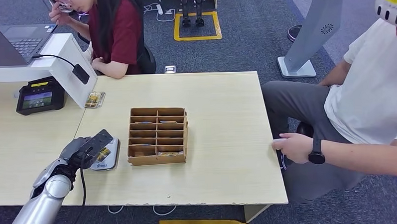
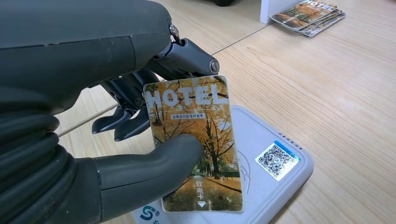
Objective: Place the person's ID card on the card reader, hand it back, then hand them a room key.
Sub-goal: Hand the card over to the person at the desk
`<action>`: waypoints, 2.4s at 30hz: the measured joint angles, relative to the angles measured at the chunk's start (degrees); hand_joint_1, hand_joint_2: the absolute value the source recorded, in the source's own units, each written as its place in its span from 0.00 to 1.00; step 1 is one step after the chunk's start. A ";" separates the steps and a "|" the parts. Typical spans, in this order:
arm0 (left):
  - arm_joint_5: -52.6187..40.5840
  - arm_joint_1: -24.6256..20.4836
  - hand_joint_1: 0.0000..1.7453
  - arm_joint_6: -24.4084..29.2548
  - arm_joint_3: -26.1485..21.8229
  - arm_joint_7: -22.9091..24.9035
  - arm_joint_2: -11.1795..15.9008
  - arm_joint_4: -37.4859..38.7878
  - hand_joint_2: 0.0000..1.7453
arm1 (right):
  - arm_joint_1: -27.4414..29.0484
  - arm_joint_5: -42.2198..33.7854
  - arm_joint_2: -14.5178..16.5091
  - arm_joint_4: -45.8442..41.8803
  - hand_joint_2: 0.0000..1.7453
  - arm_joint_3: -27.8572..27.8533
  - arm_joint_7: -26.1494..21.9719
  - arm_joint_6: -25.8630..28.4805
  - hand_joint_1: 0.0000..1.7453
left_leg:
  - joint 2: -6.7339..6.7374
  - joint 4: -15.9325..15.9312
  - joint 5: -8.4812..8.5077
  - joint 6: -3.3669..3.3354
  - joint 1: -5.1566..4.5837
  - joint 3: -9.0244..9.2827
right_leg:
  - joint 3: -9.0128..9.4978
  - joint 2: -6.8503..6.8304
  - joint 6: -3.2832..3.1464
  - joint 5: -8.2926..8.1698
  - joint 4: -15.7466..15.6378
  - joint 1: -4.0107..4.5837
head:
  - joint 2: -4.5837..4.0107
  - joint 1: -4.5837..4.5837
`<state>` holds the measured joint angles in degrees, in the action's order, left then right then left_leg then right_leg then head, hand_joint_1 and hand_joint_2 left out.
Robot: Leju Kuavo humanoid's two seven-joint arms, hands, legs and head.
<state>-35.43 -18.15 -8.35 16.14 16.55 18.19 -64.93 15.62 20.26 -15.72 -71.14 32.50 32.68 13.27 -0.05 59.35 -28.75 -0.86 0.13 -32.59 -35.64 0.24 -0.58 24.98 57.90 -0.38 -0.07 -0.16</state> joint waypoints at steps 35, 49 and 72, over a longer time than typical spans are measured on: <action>-12.14 -0.03 1.00 0.96 6.45 -0.66 2.62 -1.01 1.00 | 0.00 0.28 0.00 0.17 1.00 -0.15 -0.27 -0.13 0.00 | 0.00 0.00 0.00 0.00 0.00 0.05 | 0.05 -0.01 0.00 0.00 0.00 0.00 | 0.00 -0.01; -19.40 -0.05 1.00 2.21 8.57 -0.76 2.62 -1.58 1.00 | 0.55 -0.09 0.00 -0.39 1.00 -0.66 0.09 -0.05 0.00 | 0.00 0.00 0.01 0.00 -0.01 0.07 | 0.06 0.00 0.00 0.00 0.00 0.00 | 0.00 -0.01; -22.01 -0.01 1.00 2.28 9.34 -1.34 2.44 -1.73 1.00 | 0.86 -0.24 0.00 -0.79 1.00 -0.87 0.21 0.02 0.00 | 0.00 0.00 0.01 0.01 -0.01 0.06 | 0.07 -0.01 0.00 0.00 0.00 0.00 | 0.00 -0.02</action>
<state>-57.44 -18.17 -6.07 25.48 15.21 20.63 -66.66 16.48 20.02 -15.72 -71.93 31.63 32.89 13.29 -0.05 59.35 -28.75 -0.85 0.12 -32.53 -35.57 0.23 -0.58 24.98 57.91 -0.38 -0.07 -0.17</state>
